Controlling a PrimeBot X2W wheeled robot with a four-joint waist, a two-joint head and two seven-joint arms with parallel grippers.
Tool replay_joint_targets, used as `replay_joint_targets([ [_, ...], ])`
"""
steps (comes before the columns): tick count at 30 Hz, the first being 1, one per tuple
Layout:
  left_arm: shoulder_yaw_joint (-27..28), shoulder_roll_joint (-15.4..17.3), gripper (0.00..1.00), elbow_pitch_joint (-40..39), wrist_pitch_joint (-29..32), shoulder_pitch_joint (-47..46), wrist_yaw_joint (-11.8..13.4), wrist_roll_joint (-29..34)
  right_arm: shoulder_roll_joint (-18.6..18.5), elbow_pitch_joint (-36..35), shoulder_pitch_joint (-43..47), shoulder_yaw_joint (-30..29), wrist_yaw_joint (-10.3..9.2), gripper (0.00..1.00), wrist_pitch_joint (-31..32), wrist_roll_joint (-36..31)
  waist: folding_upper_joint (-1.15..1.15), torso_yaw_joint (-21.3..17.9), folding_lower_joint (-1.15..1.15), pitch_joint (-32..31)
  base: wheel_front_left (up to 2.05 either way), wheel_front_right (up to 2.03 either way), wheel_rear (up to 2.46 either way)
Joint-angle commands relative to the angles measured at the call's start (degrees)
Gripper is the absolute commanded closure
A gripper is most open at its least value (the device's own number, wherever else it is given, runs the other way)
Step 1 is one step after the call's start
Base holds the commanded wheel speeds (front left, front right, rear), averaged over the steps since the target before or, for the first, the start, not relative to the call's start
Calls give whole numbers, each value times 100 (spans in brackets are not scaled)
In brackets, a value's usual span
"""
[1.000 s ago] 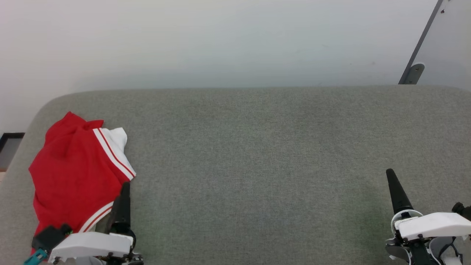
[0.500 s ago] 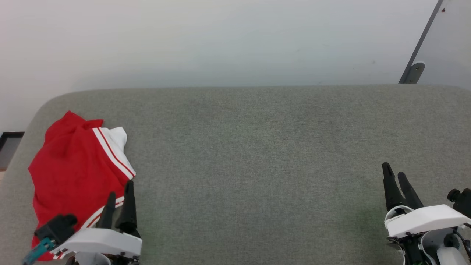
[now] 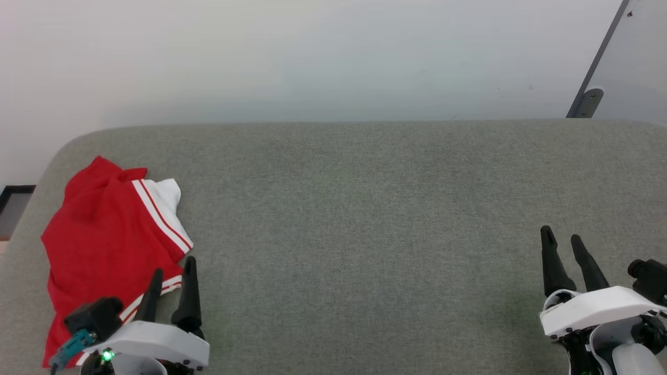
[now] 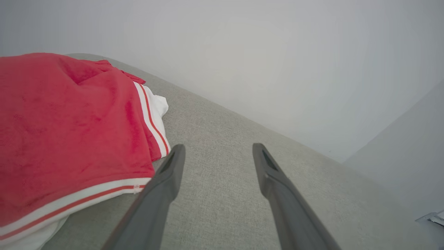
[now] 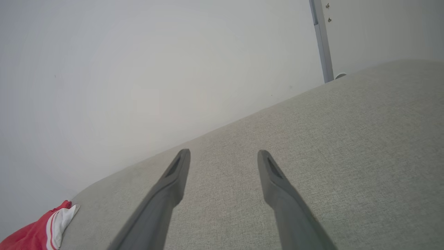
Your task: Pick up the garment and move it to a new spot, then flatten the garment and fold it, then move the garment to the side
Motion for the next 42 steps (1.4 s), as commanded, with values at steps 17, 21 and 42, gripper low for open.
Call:
replay_joint_targets([
  [17, -190, 153, 0, -16, -293, -82, 137, 1058, -10, -74, -116, -127, 40, 0, -298, -1132, 0, -13, 0, 1, 0, 0, 0],
  [21, -213, 158, 0, 5, -350, -59, 140, 1265, -5, -83, -87, -134, 42, 0, -352, -1333, 0, -19, 0, -5, 0, 0, 0],
  [42, -52, 66, 0, 144, -614, -61, -74, 2103, 2, -213, 33, -260, 45, 0, -616, -2155, 0, -8, 0, 12, 0, 0, 0],
])
